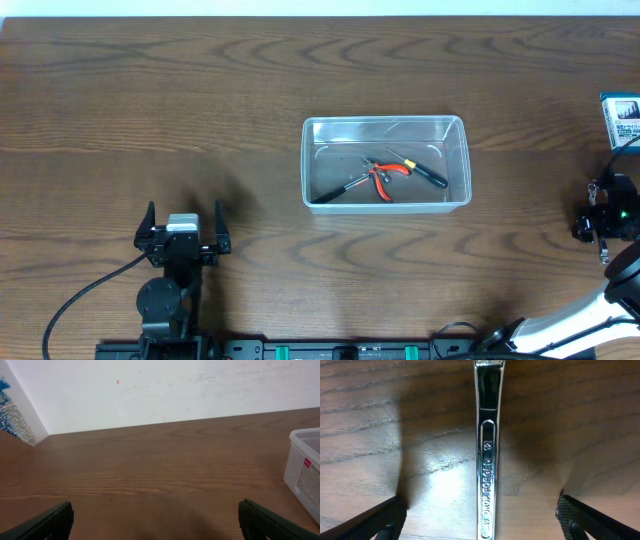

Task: Pack container
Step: 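Align and lower the right gripper, closing on the wrench shaft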

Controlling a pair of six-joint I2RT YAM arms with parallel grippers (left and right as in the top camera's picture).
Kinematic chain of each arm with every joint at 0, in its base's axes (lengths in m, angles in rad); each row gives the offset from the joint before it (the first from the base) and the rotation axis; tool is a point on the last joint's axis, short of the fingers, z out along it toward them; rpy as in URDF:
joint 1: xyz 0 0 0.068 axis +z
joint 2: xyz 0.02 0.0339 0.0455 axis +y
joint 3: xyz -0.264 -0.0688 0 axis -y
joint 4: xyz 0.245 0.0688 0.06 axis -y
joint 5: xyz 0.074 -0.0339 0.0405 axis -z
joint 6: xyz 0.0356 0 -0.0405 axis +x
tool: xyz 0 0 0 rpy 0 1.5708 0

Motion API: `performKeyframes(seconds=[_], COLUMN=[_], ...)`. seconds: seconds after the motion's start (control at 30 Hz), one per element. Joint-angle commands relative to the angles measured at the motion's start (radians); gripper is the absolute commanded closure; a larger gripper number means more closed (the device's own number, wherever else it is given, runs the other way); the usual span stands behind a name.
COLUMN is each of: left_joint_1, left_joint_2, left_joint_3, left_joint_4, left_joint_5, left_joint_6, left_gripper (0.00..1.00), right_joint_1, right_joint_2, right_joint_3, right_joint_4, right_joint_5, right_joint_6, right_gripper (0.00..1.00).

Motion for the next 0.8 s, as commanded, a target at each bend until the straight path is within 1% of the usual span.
performKeyframes(seconds=[0.0,0.2,0.37,0.43,0.47,0.57,0.63,0.77], left_joint_1=[-0.001,-0.001,-0.001,-0.001,-0.001,-0.001,-0.001,-0.001], left_joint_2=[-0.005,-0.005,-0.005,-0.005,-0.005,-0.005,-0.005,-0.005], left_joint_3=[-0.030,-0.030,-0.030,-0.030,-0.030,-0.030,-0.030,-0.030], left_joint_4=[-0.018,-0.018,-0.018,-0.017,-0.018,-0.018,-0.018,-0.017], left_joint_5=[-0.005,-0.005,-0.005,-0.005,-0.005,-0.005,-0.005,-0.005], left_joint_6=[-0.005,-0.005,-0.005,-0.005,-0.005,-0.005,-0.005,-0.005], left_gripper=[0.02,0.02,0.02,0.03,0.02,0.02,0.02,0.02], right_joint_1=[0.016,0.016,0.016,0.016,0.016,0.016,0.016,0.016], right_joint_2=[0.010,0.010,0.010,0.010,0.010,0.010,0.010,0.010], right_joint_3=[-0.011,-0.011,-0.011,-0.011,-0.011,-0.011,-0.011,-0.011], right_joint_4=[0.009,0.009,0.009,0.009,0.009,0.009,0.009,0.010], right_joint_5=[0.000,0.004,0.013,0.020,0.023,0.023,0.022,0.022], right_joint_6=[-0.015,-0.030,-0.030,-0.030,-0.030,-0.030,-0.030,-0.029], right_gripper=[0.01,0.01,0.10,0.16,0.21,0.30,0.41,0.59])
